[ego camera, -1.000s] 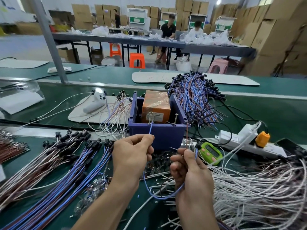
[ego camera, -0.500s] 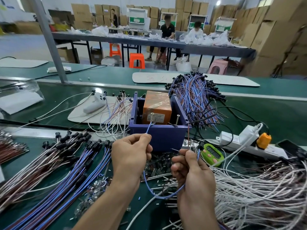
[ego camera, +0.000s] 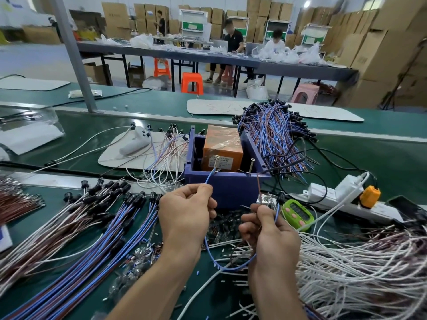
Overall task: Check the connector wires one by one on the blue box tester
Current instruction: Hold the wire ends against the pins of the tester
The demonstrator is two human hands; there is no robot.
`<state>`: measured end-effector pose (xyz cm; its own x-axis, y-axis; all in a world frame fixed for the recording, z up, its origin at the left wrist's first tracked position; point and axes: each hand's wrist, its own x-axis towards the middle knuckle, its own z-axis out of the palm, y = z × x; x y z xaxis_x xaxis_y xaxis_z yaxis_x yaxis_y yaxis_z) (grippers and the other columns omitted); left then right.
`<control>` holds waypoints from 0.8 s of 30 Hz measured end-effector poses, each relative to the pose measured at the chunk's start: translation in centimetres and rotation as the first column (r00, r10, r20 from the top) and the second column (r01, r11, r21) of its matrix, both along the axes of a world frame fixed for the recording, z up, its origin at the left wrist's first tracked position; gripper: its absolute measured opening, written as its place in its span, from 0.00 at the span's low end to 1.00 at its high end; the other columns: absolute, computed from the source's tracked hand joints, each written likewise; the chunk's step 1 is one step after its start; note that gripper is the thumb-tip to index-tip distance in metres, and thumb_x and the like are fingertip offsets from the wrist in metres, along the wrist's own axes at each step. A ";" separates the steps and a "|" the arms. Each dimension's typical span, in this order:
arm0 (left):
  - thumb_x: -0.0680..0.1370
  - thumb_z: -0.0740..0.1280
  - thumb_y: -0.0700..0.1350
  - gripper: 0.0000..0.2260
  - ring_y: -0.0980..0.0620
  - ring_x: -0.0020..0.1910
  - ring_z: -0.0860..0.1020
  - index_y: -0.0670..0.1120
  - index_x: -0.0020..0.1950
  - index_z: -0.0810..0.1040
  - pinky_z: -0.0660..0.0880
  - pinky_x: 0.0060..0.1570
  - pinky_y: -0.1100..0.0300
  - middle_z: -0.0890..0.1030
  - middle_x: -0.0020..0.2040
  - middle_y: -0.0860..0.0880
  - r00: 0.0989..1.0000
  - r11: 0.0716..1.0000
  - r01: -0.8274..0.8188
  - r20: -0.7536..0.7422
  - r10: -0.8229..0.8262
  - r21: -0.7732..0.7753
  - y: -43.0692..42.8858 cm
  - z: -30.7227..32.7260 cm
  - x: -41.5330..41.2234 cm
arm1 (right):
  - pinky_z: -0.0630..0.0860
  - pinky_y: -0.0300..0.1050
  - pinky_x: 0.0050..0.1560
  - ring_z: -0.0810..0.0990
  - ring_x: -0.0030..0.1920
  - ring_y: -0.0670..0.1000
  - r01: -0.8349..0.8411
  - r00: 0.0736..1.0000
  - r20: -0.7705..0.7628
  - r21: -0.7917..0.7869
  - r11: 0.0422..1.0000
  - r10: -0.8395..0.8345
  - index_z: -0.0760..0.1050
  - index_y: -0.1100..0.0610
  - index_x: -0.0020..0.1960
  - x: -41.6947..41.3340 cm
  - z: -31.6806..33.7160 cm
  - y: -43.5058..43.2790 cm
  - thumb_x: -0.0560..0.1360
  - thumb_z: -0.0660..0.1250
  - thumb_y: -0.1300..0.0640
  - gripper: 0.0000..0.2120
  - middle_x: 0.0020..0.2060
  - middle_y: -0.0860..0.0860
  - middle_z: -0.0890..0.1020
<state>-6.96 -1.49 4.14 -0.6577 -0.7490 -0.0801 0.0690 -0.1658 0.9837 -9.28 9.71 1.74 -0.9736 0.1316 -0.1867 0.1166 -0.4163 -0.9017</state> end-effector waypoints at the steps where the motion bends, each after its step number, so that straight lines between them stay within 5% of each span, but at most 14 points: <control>1: 0.77 0.73 0.41 0.13 0.53 0.24 0.76 0.55 0.36 0.86 0.75 0.30 0.57 0.82 0.28 0.47 1.000 1.000 -0.002 0.002 0.002 0.000 0.0 0.0 0.0 | 0.73 0.38 0.24 0.78 0.24 0.49 0.006 1.000 -0.004 0.008 1.000 -0.006 0.83 0.62 0.43 0.0 -0.1 -0.1 0.82 0.66 0.60 0.12 0.29 0.56 0.83; 17: 0.75 0.74 0.43 0.10 0.53 0.23 0.75 0.52 0.34 0.86 0.74 0.28 0.57 0.82 0.27 0.48 1.000 0.999 0.006 0.006 -0.006 -0.033 -0.2 0.1 0.1 | 0.71 0.40 0.22 0.76 0.21 0.49 0.041 0.995 -0.086 -0.015 0.999 -0.042 0.83 0.60 0.40 0.0 0.3 0.3 0.82 0.66 0.62 0.13 0.28 0.56 0.82; 21: 0.69 0.74 0.52 0.06 0.55 0.29 0.77 0.52 0.35 0.86 0.75 0.37 0.55 0.82 0.29 0.54 0.988 0.982 0.153 0.010 -0.153 -0.114 1.0 0.5 0.9 | 0.70 0.41 0.21 0.73 0.20 0.50 -0.080 0.979 -0.185 0.010 0.997 0.081 0.85 0.57 0.39 0.9 0.6 0.6 0.81 0.66 0.61 0.14 0.27 0.58 0.80; 24: 0.74 0.76 0.45 0.02 0.55 0.35 0.83 0.51 0.42 0.89 0.78 0.37 0.60 0.87 0.37 0.51 0.948 0.947 0.315 -0.035 -0.317 -0.060 1.8 1.1 1.1 | 0.67 0.42 0.20 0.70 0.19 0.52 -0.213 0.944 -0.238 0.095 0.972 0.230 0.84 0.59 0.41 1.6 0.9 0.6 0.81 0.66 0.60 0.13 0.28 0.59 0.80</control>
